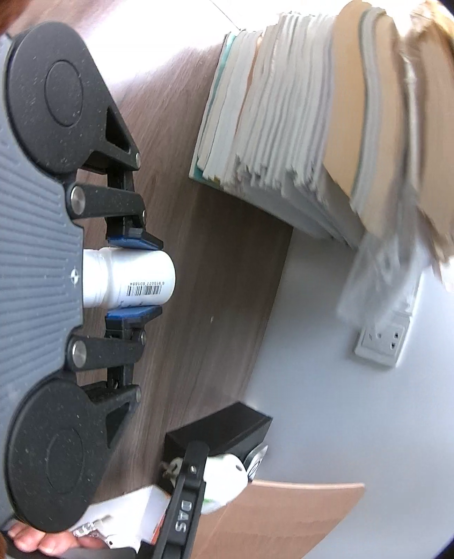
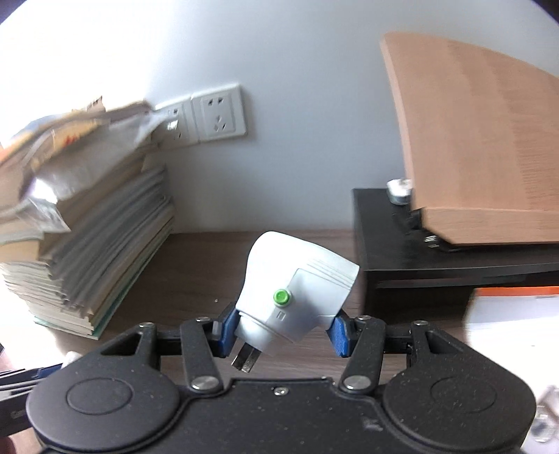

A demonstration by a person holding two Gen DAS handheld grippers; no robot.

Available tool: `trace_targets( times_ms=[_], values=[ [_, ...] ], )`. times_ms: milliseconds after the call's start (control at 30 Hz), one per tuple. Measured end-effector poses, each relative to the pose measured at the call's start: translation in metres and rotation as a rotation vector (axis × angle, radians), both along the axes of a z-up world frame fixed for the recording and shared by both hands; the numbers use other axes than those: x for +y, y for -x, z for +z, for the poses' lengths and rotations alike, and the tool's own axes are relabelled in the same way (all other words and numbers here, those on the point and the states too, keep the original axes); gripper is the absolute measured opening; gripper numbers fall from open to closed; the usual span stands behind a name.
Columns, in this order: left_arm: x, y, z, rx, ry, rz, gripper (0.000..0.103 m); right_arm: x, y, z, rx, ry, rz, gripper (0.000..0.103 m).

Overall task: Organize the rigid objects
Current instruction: 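Carry the pill bottle in the left tool and adapter in the right tool to the tray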

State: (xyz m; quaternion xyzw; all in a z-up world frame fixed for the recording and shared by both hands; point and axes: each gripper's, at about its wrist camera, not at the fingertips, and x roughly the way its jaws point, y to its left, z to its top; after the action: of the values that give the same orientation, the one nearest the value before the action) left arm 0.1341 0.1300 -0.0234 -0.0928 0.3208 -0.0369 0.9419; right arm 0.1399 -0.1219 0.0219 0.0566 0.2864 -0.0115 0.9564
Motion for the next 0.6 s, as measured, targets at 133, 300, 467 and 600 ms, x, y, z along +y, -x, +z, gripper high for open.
trace_targets(
  times_ms=[133,300,467,600],
  values=[
    [-0.033,0.007,0.012,0.031,0.007,-0.003,0.033,-0.027,0.033,0.02,-0.025,-0.004,-0.014,0.062],
    [-0.084,0.024,0.025,0.037,-0.003,-0.049,0.033,-0.07,0.076,0.038,-0.044,0.001,-0.053,0.062],
    [-0.139,0.042,0.037,0.025,-0.015,-0.131,0.033,-0.116,0.122,0.052,-0.063,0.005,-0.115,0.062],
    [-0.184,0.058,0.045,0.007,-0.019,-0.207,0.033,-0.151,0.158,0.06,-0.072,0.013,-0.173,0.062]
  ],
)
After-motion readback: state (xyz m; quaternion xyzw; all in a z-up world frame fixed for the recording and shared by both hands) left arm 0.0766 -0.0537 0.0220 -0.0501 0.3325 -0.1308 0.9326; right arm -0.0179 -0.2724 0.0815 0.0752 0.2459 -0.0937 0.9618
